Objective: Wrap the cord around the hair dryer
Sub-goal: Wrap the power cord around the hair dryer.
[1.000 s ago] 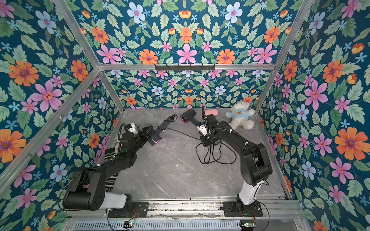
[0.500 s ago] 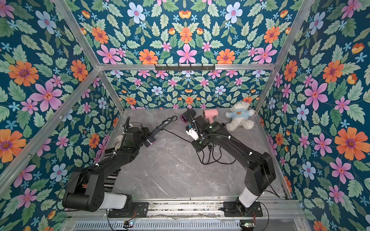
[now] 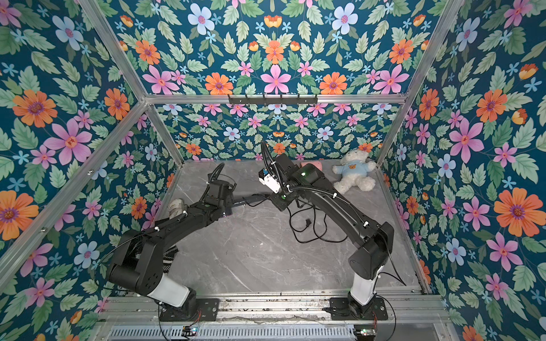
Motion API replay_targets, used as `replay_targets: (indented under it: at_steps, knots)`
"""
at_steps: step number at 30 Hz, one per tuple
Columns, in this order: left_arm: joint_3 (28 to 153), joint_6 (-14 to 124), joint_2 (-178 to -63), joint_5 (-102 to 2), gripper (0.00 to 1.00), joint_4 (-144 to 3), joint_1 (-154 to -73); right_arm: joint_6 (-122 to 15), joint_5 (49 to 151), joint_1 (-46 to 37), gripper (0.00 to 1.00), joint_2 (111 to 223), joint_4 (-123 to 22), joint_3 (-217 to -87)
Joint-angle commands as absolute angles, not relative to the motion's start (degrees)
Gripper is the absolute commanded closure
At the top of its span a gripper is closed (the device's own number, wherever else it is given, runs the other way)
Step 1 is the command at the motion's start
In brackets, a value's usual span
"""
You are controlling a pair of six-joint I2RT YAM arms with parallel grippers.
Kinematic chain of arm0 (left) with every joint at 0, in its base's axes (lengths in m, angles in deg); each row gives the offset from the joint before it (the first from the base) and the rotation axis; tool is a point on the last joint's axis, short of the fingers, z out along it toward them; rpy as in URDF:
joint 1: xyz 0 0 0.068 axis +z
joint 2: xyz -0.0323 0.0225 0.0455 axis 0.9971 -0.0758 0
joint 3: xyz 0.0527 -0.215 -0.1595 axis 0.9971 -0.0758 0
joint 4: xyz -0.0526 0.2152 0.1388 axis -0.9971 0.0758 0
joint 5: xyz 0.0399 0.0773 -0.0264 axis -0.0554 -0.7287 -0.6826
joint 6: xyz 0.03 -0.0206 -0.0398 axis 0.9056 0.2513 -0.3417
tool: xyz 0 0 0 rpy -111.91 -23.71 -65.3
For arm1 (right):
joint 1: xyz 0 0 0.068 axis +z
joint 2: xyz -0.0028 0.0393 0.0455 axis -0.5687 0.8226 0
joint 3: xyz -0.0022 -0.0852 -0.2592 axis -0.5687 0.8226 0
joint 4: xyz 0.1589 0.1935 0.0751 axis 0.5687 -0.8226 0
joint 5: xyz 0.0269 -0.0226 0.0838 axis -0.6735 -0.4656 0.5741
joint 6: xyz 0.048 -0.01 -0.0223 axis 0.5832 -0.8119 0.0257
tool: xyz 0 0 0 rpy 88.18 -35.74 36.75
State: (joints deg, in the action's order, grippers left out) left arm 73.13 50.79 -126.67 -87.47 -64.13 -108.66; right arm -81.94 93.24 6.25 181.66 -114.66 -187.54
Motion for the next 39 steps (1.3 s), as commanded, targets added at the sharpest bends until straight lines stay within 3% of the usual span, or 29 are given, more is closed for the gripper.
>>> replay_targets:
  at_steps: [1, 15, 21, 27, 34, 39]
  knots:
    - [75.63, 58.65, -128.03, -86.80, 1.00, -59.19, -109.95, -83.63, 95.16, 6.17, 1.00, 184.36, -116.77, -192.88]
    - [77.35, 66.57, -131.14, -70.18, 1.00, -52.17, -111.76, -77.20, 102.46, 0.02, 1.00, 196.90, -119.67, -215.29]
    - [78.14, 62.13, -133.10, -76.68, 1.00, -49.98, -111.76, -67.87, 107.73, -1.37, 1.00, 199.87, -125.44, -226.65]
    - [81.23, 54.75, -136.19, -73.36, 1.00, -49.17, -111.68, -61.62, 116.85, -1.13, 1.00, 196.82, -125.04, -224.07]
    - [83.63, 61.05, -137.85, -70.53, 1.00, -49.07, -113.25, -70.80, 108.87, -0.46, 1.00, 192.37, -124.26, -218.60]
    - [81.09, 68.55, -135.10, -71.24, 1.00, -47.92, -114.75, -77.02, 105.52, -3.00, 1.00, 194.85, -127.10, -222.07]
